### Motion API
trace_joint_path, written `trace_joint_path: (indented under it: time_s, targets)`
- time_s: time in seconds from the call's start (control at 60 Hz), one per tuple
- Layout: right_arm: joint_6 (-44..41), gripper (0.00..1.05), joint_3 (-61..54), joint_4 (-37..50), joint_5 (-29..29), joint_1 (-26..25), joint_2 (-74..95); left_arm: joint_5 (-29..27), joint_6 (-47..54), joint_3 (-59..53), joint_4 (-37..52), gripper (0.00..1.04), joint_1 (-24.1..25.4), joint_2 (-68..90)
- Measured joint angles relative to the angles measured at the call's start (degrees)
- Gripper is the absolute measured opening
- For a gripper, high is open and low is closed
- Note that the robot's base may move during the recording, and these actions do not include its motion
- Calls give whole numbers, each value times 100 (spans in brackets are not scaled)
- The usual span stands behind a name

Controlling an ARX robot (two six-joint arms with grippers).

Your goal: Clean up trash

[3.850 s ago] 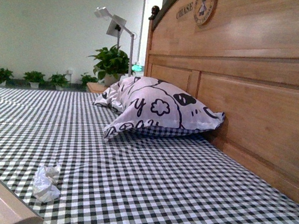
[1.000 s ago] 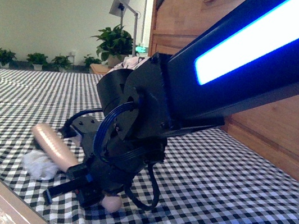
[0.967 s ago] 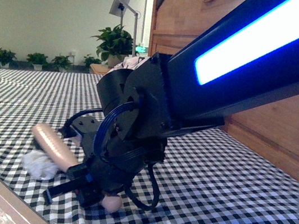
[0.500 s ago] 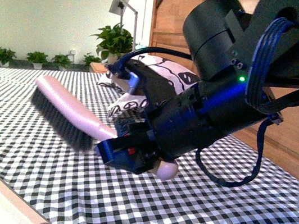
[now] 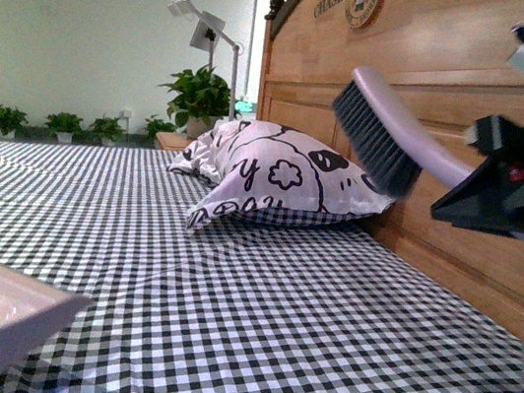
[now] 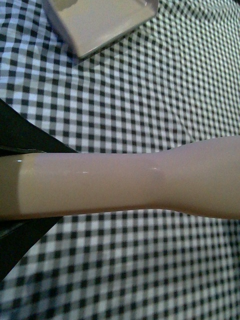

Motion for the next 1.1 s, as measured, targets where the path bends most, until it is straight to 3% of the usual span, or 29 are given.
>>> trace_joint_path:
  time_s: [0.2,0.333,0.567,0.75,1.1]
  targets:
    - [92,19,-127,-240,-420,-358,-920,-387,-1325,214,136,26,-101,-260]
    - [247,19,-149,-310,-669,-586,-1537,-1049,-2190,601,409,26,-166,-610]
    - [498,19,-271,-420,-922,-706,-2269,-1838,-2850,785,540,26,-551,-1773]
    - [741,19,-474,-404,-870,-732,-2758,-1976,-3099,785,177,26,-964,-2933]
    - [824,19,-802,-411,-219,-584,-3429,-1720,-3405,778,-481,26,-960,-4004]
